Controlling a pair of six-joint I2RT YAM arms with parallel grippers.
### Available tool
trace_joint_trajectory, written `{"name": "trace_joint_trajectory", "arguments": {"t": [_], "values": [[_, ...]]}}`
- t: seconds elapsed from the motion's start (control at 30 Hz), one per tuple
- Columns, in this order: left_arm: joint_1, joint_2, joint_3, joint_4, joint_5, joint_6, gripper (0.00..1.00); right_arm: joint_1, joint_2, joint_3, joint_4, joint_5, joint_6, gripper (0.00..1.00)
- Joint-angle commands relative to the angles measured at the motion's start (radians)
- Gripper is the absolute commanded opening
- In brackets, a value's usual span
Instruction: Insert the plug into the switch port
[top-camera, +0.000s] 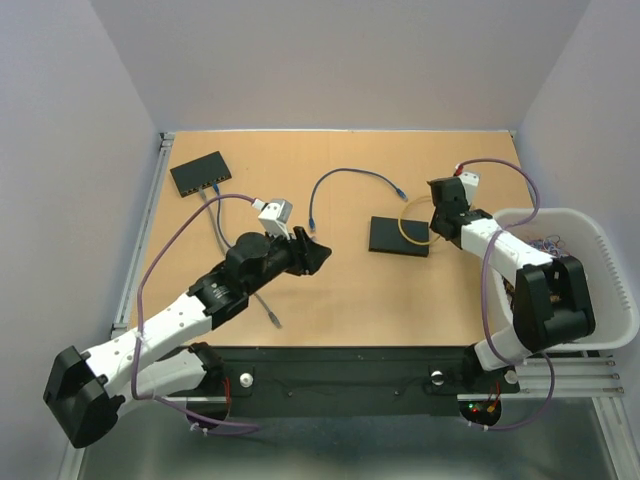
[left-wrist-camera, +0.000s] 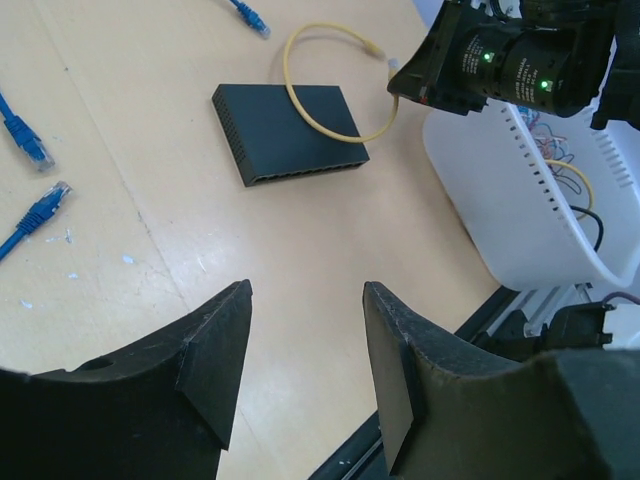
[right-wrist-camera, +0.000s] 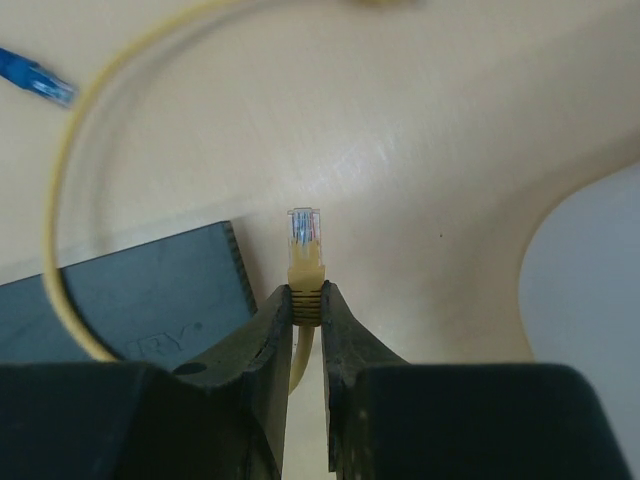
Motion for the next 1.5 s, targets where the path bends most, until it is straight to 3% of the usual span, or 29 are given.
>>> {"name": "trace_joint_trajectory", "arguments": {"t": [0.0, 0.43, 0.9, 1.2, 1.47], "values": [[-0.001, 0.079, -0.002, 0.109, -0.017, -0.006, 0.58, -0.022, 0.045, -0.02, 0.048, -0.053, 0.045, 0.0], [0.035, 0.523, 0.141, 0.233, 0.036, 0.019, 0.55, -0.031, 0.217, -0.009, 0.071, -0.177, 0.065, 0.0], [0.089, 0.973, 0.403, 0.273, 0.151, 0.011, 0.47, -0.031, 0.237, -0.029, 0.146, -0.284, 0.032, 0.0], [0.088, 1.042, 0.423, 0.301, 0.181, -0.016, 0.43, -0.014, 0.248, -0.042, 0.228, -0.467, -0.01, 0.01], [0.088, 0.952, 0.255, 0.359, 0.2, -0.052, 0.4, 0.087, 0.317, -0.02, 0.26, -0.504, -0.018, 0.0]]}}
